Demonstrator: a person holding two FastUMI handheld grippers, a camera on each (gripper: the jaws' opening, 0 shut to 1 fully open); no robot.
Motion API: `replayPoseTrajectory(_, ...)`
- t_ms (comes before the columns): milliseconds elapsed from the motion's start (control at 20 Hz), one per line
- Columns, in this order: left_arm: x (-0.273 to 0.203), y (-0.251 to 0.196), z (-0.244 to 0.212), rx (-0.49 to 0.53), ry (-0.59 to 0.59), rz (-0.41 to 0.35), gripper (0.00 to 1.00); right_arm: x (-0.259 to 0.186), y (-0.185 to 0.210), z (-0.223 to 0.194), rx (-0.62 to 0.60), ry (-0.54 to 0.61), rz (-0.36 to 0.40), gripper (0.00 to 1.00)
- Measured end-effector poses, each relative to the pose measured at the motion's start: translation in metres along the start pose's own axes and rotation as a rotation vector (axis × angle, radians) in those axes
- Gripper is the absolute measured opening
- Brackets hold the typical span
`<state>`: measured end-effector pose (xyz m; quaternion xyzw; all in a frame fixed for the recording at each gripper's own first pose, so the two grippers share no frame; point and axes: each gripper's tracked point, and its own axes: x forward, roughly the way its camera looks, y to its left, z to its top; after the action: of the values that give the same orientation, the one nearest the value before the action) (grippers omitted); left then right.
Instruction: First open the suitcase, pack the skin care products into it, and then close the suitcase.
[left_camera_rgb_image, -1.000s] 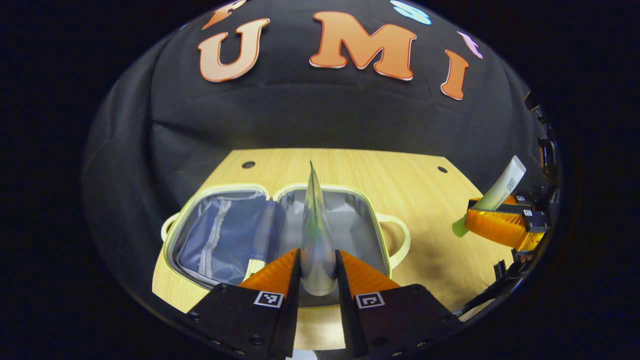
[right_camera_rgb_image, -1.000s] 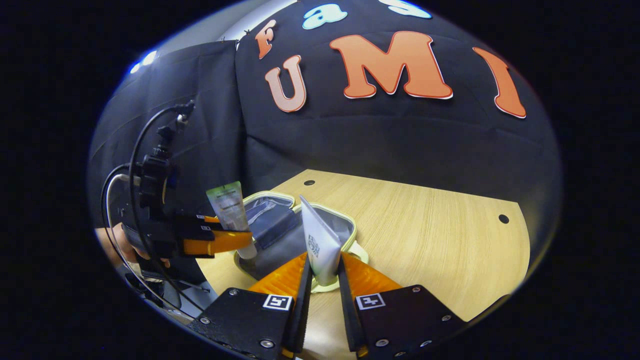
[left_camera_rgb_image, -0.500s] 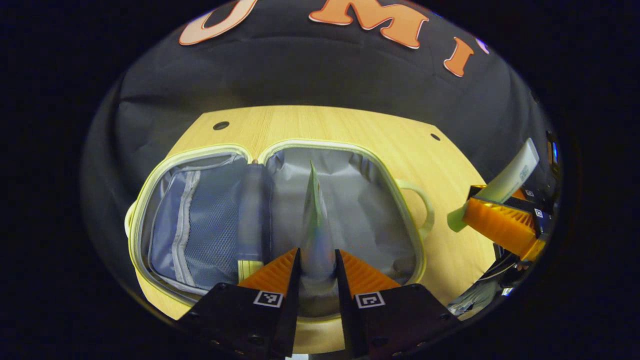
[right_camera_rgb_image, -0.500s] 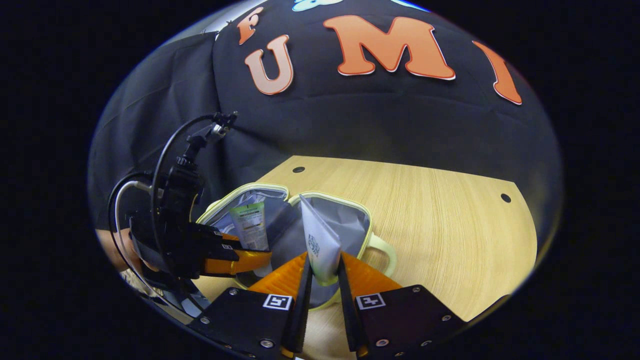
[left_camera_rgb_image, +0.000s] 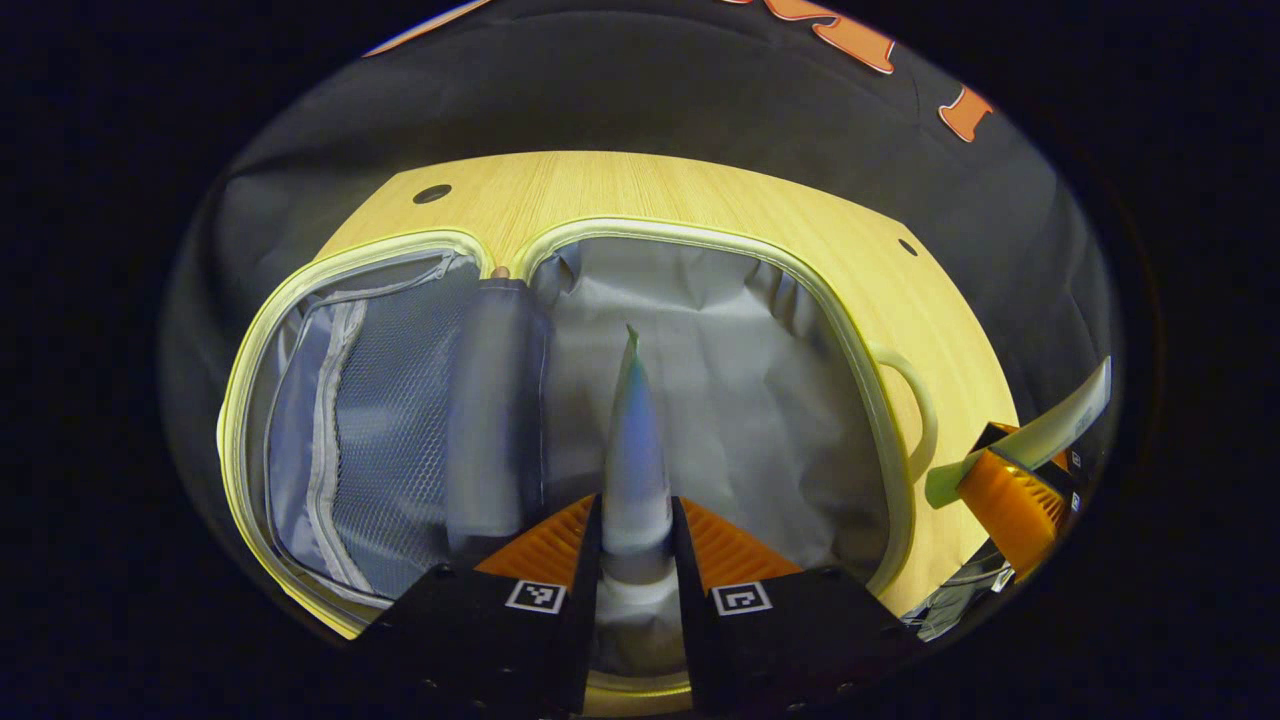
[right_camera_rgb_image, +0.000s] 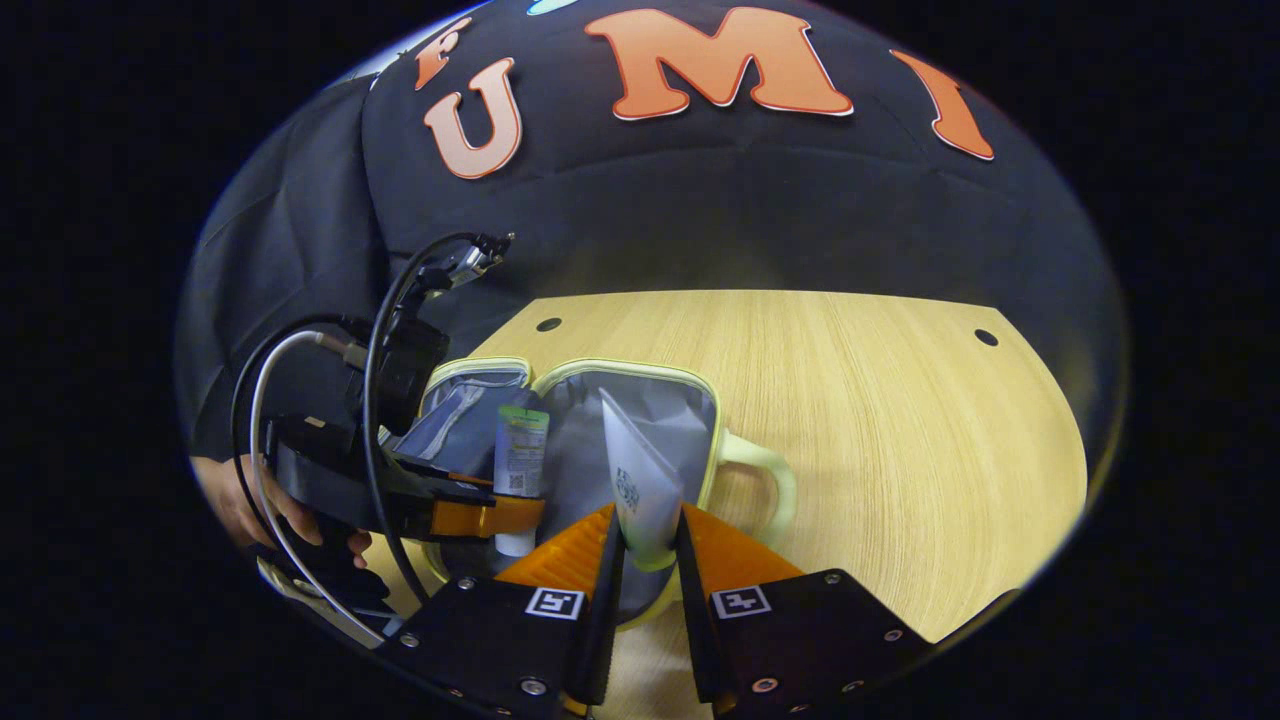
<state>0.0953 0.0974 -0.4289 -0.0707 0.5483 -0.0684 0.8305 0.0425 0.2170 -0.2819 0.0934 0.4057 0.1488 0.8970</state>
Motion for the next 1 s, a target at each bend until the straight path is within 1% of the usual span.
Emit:
replayPoseTrajectory(150,0.008,0.002,-0.001,-0.008,0.017,0.031,0.4,0.002,-0.002,0.002,0.011,0.007,-0.003,0.33)
replayPoseTrajectory(250,0.01,0.003,0.0,-0.011,0.006,0.035,0.43,0.004,-0.004,0.001,0.012,0.018,-0.007,0.33)
replayPoseTrajectory(300,0.008,-0.001,0.0,-0.018,-0.01,0.022,0.43,0.006,-0.006,-0.001,0.009,0.024,-0.015,0.33)
replayPoseTrajectory(350,0.0,-0.004,0.004,-0.025,-0.038,-0.004,0.46,0.007,-0.005,-0.003,0.009,0.04,-0.007,0.33)
replayPoseTrajectory(400,-0.005,-0.009,0.003,-0.013,-0.052,-0.023,0.56,0.009,-0.003,-0.004,0.009,0.052,-0.001,0.33)
replayPoseTrajectory(450,-0.014,-0.007,0.003,0.002,-0.062,-0.025,0.61,0.011,-0.001,-0.006,0.006,0.065,0.008,0.33)
replayPoseTrajectory(500,-0.022,-0.005,0.004,0.007,-0.078,-0.023,0.65,0.013,0.0,-0.006,0.001,0.073,0.01,0.33)
replayPoseTrajectory(600,-0.045,0.0,0.01,0.003,-0.131,-0.032,0.65,0.019,0.005,-0.007,-0.006,0.09,0.022,0.33)
replayPoseTrajectory(650,-0.06,0.005,0.015,0.006,-0.164,-0.027,0.73,0.023,0.007,-0.009,-0.007,0.105,0.024,0.32)
replayPoseTrajectory(700,-0.072,0.012,0.019,0.01,-0.2,-0.018,0.79,0.027,0.01,-0.012,-0.006,0.117,0.029,0.33)
replayPoseTrajectory(750,-0.088,0.02,0.027,0.006,-0.241,-0.014,0.89,0.031,0.015,-0.014,-0.003,0.132,0.034,0.33)
replayPoseTrajectory(800,-0.102,0.026,0.032,-0.005,-0.281,-0.017,0.84,0.036,0.018,-0.017,-0.003,0.145,0.042,0.33)
replayPoseTrajectory(900,-0.13,0.047,0.045,-0.032,-0.355,0.001,0.84,0.048,0.025,-0.026,-0.004,0.183,0.05,0.33)
replayPoseTrajectory(950,-0.14,0.066,0.044,-0.031,-0.359,0.046,0.84,0.053,0.024,-0.032,-0.003,0.205,0.046,0.33)
replayPoseTrajectory(1000,-0.148,0.079,0.044,-0.035,-0.371,0.073,0.89,0.058,0.022,-0.036,0.001,0.226,0.041,0.33)
